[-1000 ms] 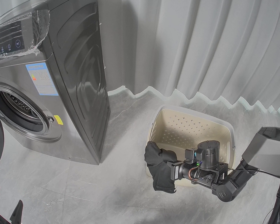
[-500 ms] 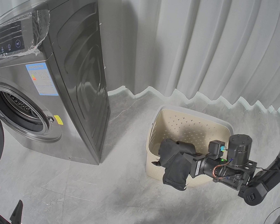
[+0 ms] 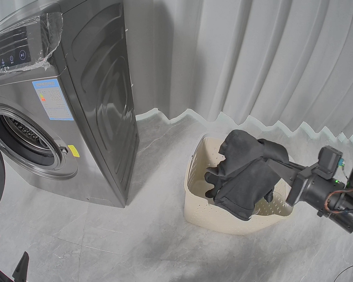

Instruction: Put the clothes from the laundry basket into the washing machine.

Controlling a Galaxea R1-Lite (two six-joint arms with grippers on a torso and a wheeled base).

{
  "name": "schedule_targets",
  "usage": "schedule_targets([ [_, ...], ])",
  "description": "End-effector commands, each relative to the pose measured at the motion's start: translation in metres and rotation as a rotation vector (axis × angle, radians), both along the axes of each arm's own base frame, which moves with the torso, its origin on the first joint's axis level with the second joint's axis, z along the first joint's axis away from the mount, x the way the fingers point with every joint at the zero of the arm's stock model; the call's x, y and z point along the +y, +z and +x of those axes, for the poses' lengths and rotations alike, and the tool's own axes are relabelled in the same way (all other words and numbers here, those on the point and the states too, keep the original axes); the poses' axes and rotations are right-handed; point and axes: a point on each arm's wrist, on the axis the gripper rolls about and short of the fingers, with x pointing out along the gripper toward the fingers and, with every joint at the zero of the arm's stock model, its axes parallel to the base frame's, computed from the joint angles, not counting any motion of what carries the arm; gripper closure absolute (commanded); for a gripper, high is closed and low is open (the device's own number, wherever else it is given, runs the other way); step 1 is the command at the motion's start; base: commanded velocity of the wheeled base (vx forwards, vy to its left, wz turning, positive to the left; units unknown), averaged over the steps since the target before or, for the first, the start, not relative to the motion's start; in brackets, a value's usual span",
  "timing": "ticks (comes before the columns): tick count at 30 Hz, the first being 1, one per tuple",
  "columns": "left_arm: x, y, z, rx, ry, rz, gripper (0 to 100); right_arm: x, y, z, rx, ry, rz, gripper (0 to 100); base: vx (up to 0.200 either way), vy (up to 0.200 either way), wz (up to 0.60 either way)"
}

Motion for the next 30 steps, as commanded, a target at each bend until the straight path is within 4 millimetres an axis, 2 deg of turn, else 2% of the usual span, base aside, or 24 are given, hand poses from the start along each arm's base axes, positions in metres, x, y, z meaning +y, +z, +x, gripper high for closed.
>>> schedule_targets([
  [1, 0.0, -0.005, 0.0, 0.003, 0.001, -0.003, 0, -0.021, 0.05, -0.052, -0.139, 0.058, 0.083, 100, 0.0, 0.0, 0.0],
  [4, 0.0, -0.005, 0.0, 0.003, 0.001, -0.003, 0, -0.024, 0.052, -0.06, -0.127, 0.069, 0.076, 100, -0.133, 0.0, 0.0],
  [14, 0.0, -0.005, 0.0, 0.005, 0.006, -0.013, 0, -0.024, 0.05, -0.061, -0.124, 0.076, 0.072, 100, -0.2, 0.0, 0.0],
  [20, 0.0, -0.005, 0.0, 0.005, 0.006, -0.015, 0, -0.022, 0.05, -0.062, -0.125, 0.095, 0.074, 100, 0.0, 0.0, 0.0],
  [30, 0.0, -0.005, 0.0, 0.005, 0.006, -0.016, 0, -0.019, 0.048, -0.063, -0.116, 0.119, 0.069, 100, 0.0, 0.2, 0.0],
])
